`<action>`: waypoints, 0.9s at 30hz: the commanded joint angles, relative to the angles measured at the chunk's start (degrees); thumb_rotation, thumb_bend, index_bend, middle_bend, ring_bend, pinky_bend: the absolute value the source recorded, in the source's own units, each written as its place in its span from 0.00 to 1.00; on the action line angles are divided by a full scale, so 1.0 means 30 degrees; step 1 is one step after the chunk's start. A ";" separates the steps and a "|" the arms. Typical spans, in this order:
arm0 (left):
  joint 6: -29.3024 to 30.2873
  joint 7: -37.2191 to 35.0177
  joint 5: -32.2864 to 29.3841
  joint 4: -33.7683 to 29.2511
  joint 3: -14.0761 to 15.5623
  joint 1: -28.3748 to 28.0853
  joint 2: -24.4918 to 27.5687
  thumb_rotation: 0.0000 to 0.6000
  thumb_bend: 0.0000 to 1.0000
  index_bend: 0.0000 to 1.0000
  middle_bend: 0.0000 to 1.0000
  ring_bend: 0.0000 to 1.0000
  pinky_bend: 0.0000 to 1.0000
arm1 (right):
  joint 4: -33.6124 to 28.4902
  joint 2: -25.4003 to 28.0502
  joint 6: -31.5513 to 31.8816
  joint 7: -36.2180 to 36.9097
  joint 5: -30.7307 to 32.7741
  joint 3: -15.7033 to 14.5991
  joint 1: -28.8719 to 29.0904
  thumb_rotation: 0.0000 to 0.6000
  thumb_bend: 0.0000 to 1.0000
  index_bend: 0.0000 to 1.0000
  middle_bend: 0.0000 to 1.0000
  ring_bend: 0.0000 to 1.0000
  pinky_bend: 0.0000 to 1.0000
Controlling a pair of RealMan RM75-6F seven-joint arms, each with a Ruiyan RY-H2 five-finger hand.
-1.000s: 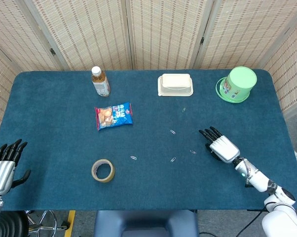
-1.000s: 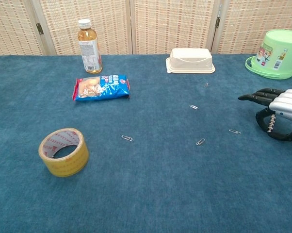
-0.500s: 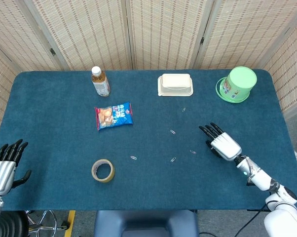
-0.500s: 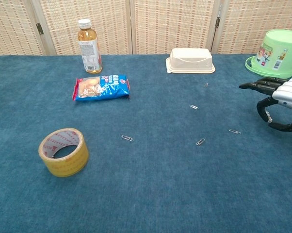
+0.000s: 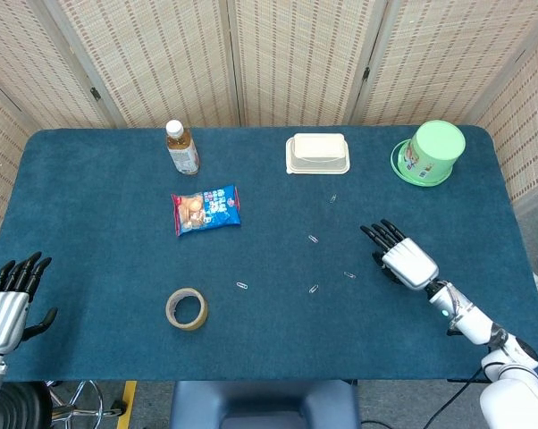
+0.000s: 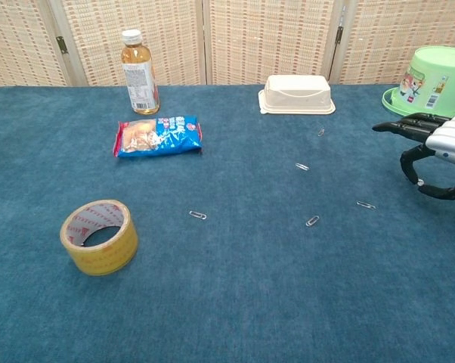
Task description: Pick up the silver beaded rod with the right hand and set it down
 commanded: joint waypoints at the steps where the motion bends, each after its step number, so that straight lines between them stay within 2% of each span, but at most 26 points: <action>1: 0.0035 -0.0039 0.0052 0.0014 0.0014 0.0005 0.0001 1.00 0.39 0.00 0.07 0.11 0.09 | -0.0043 0.0037 0.0052 -0.0076 0.0011 0.0009 0.0020 1.00 0.41 0.84 0.00 0.00 0.00; 10: 0.0120 -0.0197 0.0147 0.0077 0.0033 0.0026 0.0010 1.00 0.39 0.00 0.07 0.11 0.09 | -0.0183 0.0172 0.0241 -0.0182 -0.0015 -0.0016 0.0120 1.00 0.41 0.85 0.00 0.00 0.00; 22: 0.0117 -0.0195 0.0163 0.0075 0.0032 0.0009 0.0005 1.00 0.39 0.00 0.07 0.11 0.09 | -0.0714 0.0700 0.1484 -0.0499 0.0136 0.0249 0.0222 1.00 0.41 0.86 0.00 0.00 0.00; 27: 0.0088 -0.0257 0.0113 0.0086 0.0012 0.0003 0.0027 1.00 0.39 0.00 0.07 0.11 0.09 | -0.2189 0.0995 0.1745 0.1429 0.0519 0.0613 0.0157 1.00 0.41 0.86 0.01 0.00 0.00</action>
